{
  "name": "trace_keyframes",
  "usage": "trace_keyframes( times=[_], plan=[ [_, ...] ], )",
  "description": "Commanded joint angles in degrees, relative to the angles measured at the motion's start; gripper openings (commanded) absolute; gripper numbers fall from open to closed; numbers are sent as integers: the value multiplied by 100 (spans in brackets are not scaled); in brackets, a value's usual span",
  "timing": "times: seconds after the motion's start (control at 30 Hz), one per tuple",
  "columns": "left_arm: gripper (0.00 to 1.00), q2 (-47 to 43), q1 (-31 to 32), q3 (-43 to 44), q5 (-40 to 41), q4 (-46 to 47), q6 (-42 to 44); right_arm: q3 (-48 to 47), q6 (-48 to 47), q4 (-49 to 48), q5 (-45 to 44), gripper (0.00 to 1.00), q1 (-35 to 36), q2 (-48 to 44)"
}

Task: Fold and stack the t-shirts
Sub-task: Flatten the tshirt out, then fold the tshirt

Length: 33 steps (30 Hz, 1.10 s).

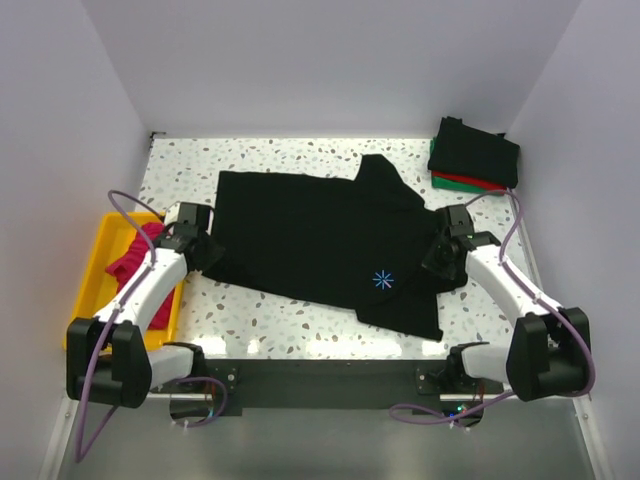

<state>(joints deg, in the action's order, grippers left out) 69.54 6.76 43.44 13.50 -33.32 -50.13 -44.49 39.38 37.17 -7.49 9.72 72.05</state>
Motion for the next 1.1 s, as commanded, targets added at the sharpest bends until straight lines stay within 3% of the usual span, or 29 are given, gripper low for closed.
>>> trace_keyframes(
  times=[0.0, 0.33, 0.83, 1.07],
  plan=[
    [17, 95, -52, 331, 232, 186, -129, -428, -61, -377, -25, 0, -101, 107],
    [16, 157, -290, 384, 443, 36, -94, -376, -290, -614, 415, 0, -795, 327],
    [7, 139, -606, 569, 637, -140, -67, -236, -185, -930, 739, 0, -1139, 415],
    [7, 665, -624, 718, 461, 158, -6, -332, -97, -1124, 740, 0, -1147, 784]
  ],
)
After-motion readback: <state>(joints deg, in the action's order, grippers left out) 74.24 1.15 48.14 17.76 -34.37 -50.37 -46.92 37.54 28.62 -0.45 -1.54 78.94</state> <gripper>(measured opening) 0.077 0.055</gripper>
